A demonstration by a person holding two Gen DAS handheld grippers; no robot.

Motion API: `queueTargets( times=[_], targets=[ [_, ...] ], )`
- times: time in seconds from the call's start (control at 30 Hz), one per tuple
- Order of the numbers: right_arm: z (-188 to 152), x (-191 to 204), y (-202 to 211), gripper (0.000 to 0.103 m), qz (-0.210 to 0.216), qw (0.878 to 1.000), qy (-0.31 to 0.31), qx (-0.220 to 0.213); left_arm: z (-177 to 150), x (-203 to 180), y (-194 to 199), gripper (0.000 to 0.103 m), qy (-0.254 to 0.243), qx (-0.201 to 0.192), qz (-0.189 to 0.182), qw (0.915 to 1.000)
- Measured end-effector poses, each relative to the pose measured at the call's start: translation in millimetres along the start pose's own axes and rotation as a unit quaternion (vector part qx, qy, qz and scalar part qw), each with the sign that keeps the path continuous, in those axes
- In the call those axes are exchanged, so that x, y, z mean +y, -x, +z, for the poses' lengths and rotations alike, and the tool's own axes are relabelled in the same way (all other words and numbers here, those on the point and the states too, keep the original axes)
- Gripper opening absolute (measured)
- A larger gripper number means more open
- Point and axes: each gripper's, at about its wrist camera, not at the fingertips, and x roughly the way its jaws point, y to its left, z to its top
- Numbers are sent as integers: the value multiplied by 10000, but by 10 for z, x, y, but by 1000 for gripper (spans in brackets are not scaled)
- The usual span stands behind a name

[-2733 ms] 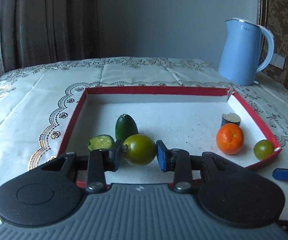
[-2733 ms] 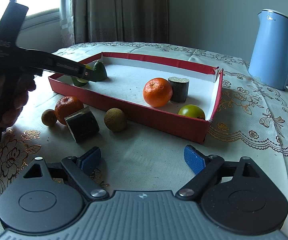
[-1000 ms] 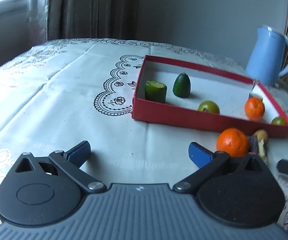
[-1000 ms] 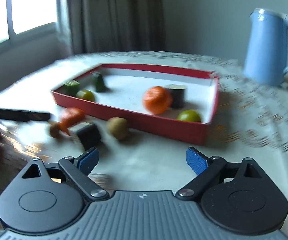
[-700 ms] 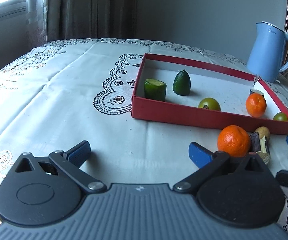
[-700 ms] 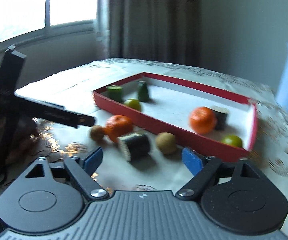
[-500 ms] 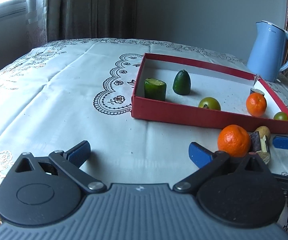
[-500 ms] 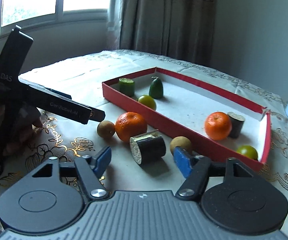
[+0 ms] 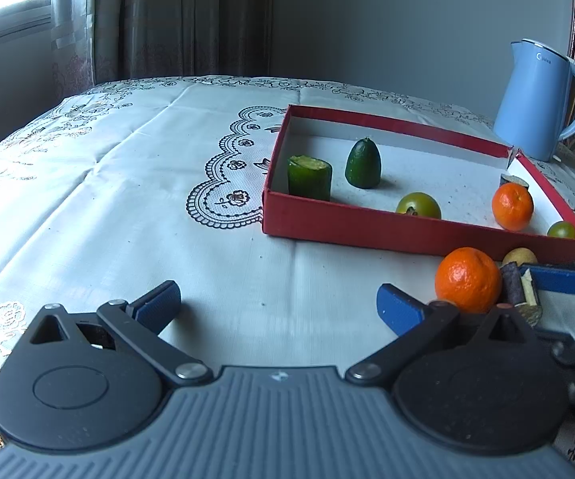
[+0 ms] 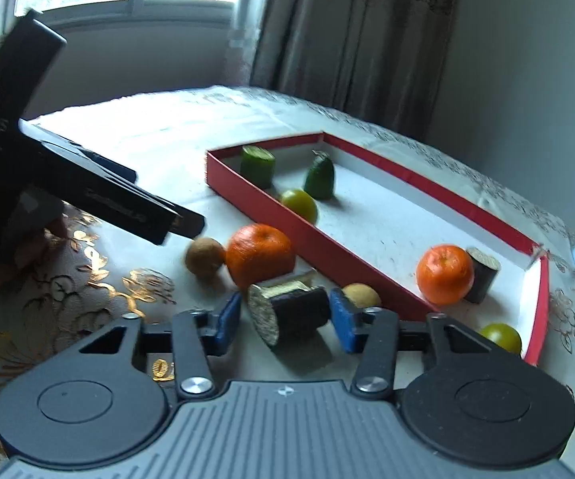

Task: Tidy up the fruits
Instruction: 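Close the right gripper on the eggplant slice and lift it, then carry the eggplant slice into the tray and open the right gripper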

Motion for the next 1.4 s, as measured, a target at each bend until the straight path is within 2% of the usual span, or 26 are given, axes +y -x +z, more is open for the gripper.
queueTargets(
  times=[0.1, 0.37, 0.8, 1.13, 1.4],
  targets=[
    [-14, -42, 11, 43, 57, 9998, -181, -13, -1, 0, 2, 103, -3, 1, 3, 10000],
    [-79, 46, 152, 43, -20, 9997, -198, -152, -2, -11, -3, 103, -31, 13, 23, 10000],
    [-49, -207, 457, 43, -523, 9943, -738, -570, -5, -20, -6, 103, -72, 28, 52, 10000],
    [65, -322, 384, 43, -764, 9903, -927, -692, -4, -29, -11, 103, -95, 38, 72, 9999],
    [295, -411, 158, 43, -931, 9886, -967, -678, -4, -30, -12, 103, -94, 37, 72, 9999]
  ],
)
